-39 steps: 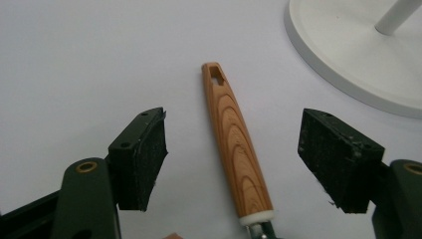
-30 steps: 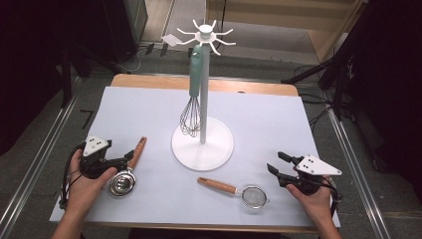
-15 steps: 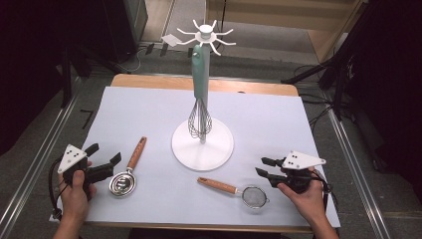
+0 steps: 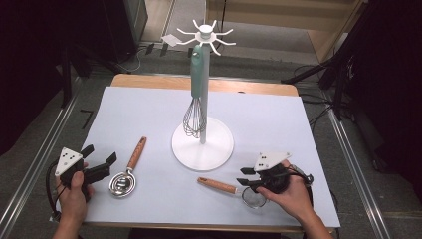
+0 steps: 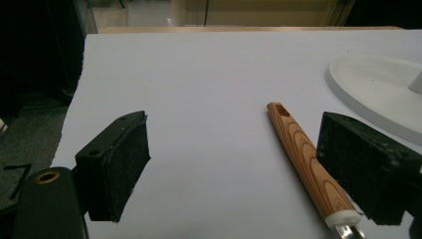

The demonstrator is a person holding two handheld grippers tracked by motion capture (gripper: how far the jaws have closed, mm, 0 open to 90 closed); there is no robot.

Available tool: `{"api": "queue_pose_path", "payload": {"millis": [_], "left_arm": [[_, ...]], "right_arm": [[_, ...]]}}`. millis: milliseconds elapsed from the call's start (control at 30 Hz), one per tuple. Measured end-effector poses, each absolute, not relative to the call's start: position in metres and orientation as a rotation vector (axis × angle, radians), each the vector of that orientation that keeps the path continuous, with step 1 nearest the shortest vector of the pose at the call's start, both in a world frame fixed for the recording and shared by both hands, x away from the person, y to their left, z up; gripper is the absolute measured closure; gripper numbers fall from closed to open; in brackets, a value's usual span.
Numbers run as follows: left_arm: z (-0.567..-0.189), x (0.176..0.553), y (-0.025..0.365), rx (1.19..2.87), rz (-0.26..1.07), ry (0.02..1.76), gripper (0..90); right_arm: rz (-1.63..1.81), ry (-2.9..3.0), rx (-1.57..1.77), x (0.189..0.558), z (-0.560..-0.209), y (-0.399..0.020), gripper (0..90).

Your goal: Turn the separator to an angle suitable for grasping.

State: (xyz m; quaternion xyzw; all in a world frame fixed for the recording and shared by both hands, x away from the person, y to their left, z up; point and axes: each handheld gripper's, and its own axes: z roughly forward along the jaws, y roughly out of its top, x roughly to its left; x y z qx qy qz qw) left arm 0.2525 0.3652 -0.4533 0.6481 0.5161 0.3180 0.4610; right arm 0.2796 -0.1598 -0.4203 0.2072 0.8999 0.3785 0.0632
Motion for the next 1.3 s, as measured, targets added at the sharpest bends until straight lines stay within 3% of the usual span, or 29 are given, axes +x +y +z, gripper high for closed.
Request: {"api": "queue_pose_path", "payload": {"millis": [1300], "left_arm": [[-0.455,0.255,0.365,1.61,0.783,1.277,14.3]], "right_arm": [[0.724,3.088,0.701,0.299,-0.43,-0.105,71.9]]}}
